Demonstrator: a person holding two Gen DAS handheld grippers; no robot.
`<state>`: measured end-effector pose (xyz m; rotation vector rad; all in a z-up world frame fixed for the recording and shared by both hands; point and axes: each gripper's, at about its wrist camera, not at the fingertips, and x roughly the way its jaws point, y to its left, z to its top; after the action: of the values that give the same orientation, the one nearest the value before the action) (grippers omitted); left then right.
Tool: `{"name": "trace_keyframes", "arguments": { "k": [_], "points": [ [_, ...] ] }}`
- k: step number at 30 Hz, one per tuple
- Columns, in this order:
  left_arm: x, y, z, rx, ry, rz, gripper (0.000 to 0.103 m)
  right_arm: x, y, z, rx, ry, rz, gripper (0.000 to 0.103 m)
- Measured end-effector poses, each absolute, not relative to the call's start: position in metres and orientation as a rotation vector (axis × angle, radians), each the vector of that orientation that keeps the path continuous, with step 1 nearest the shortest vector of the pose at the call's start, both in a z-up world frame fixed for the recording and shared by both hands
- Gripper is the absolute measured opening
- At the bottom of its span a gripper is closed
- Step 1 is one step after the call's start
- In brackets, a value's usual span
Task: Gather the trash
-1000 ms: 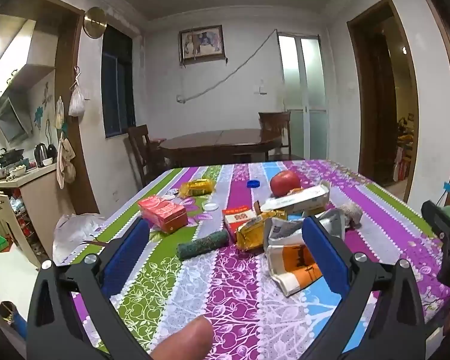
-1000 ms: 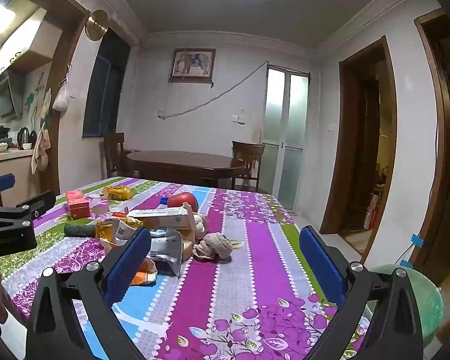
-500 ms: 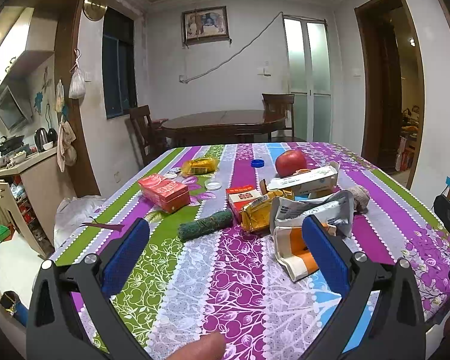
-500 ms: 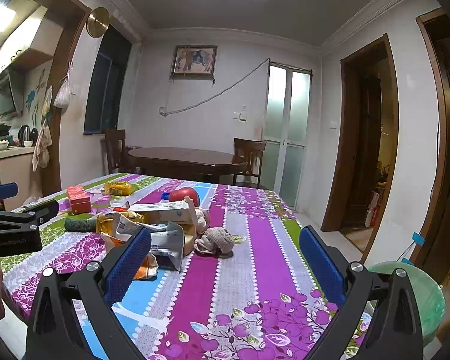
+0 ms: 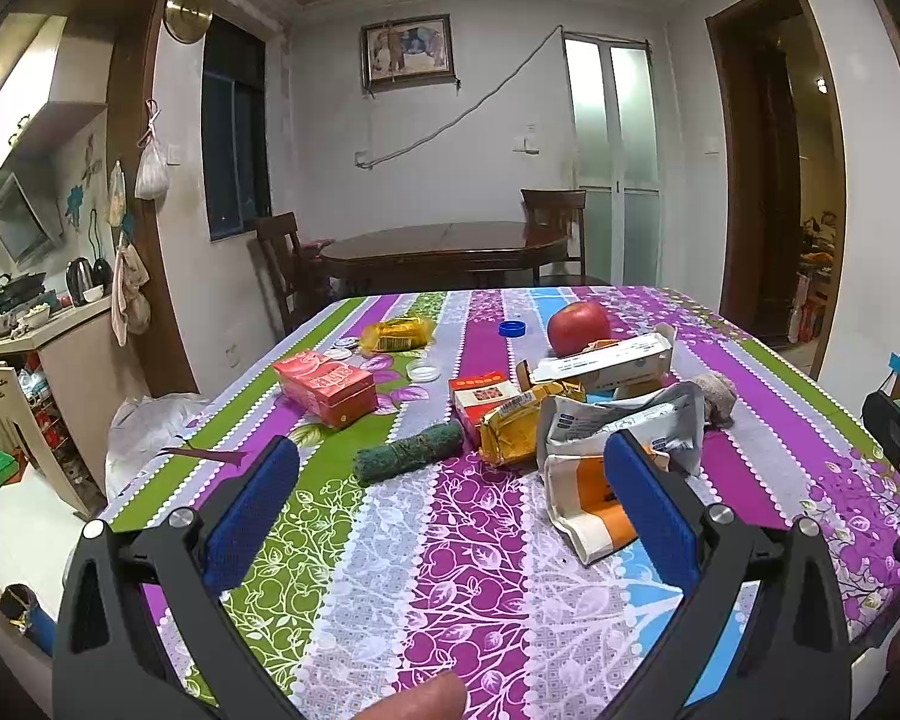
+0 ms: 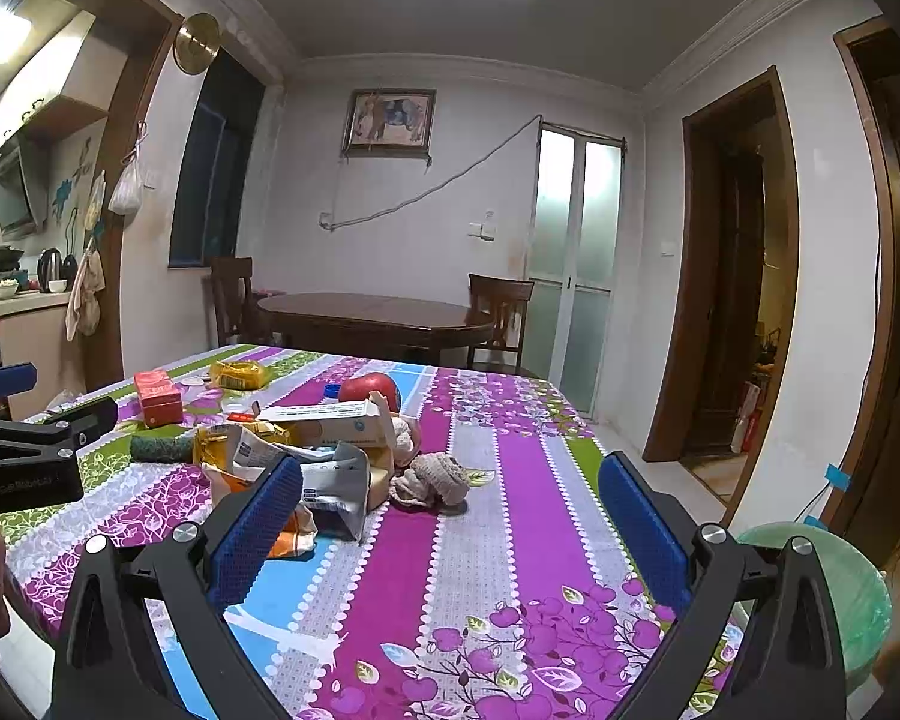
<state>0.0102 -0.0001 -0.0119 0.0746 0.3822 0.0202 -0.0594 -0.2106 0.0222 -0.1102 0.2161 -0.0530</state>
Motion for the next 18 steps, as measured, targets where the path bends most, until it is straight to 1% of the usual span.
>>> {"name": "trace_keyframes", "arguments": {
  "k": [18],
  "points": [
    [0.0131,0.002,-0.0106,0.077,0.384,0.027,0.098,-0.0548,-0.2099,0.0185,-0.113,0.227,-0.048,0.099]
  ]
}}
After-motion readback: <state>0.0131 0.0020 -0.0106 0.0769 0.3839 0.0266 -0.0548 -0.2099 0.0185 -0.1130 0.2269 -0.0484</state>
